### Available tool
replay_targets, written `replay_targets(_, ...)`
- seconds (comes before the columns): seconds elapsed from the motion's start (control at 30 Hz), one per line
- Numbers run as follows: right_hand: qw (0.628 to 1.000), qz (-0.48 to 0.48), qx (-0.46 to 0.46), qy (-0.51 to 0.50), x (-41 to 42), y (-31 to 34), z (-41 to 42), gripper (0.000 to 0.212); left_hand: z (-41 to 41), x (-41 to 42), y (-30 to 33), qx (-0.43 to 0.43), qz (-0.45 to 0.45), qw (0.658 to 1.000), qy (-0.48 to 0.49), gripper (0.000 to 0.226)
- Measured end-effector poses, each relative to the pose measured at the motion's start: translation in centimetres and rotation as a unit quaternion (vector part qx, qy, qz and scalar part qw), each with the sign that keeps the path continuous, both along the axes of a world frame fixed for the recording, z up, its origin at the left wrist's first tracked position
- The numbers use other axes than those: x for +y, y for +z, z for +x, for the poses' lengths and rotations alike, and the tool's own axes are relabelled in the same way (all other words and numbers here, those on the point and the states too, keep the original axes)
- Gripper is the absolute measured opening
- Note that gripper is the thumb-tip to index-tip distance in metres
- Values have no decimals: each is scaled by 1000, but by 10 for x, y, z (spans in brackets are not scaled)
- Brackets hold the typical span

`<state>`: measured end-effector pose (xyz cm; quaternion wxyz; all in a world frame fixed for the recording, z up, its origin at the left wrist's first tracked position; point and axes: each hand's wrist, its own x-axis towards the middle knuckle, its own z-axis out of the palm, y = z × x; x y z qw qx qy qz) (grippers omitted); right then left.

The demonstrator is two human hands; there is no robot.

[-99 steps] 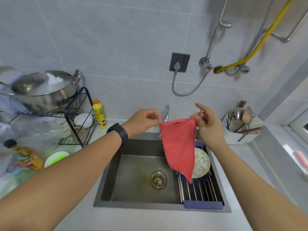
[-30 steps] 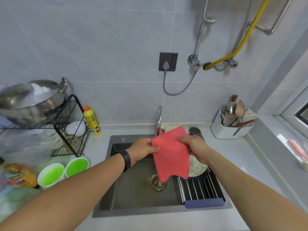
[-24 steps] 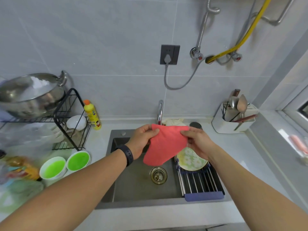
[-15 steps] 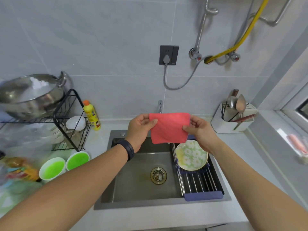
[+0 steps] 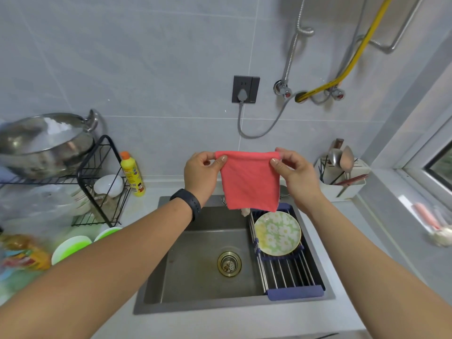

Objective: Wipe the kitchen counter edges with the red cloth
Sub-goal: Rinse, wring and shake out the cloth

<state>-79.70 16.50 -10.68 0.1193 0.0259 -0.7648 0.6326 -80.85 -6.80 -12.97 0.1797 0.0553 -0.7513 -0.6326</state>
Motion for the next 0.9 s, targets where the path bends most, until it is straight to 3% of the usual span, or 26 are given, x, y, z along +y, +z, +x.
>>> replay_targets(0.13,1000,-14,2,-4,-5,4,4,16,1,2,5,-15,42,999,-23,16)
replay_targets(0.3,999,-29,23,-38,-5,3,7,10,6,3,16,3,94,993,-73,11)
replay_targets(0.4,998,-29,37,-47,-5,-1,12,7,6,1,9,4,91,988,-122,19)
replay_targets(0.5,998,-19,40,-53,-8,-10,19,19,11,2,0,-4,77,986,-151,26)
replay_targets(0.7,995,-4,35,-90,-7,-20,34,15,18,9,-13,-15,76,988,-131,16)
replay_targets(0.9,978,-16,29,-207,18,-31,60,9,25,48,-21,-19,49,985,-166,18)
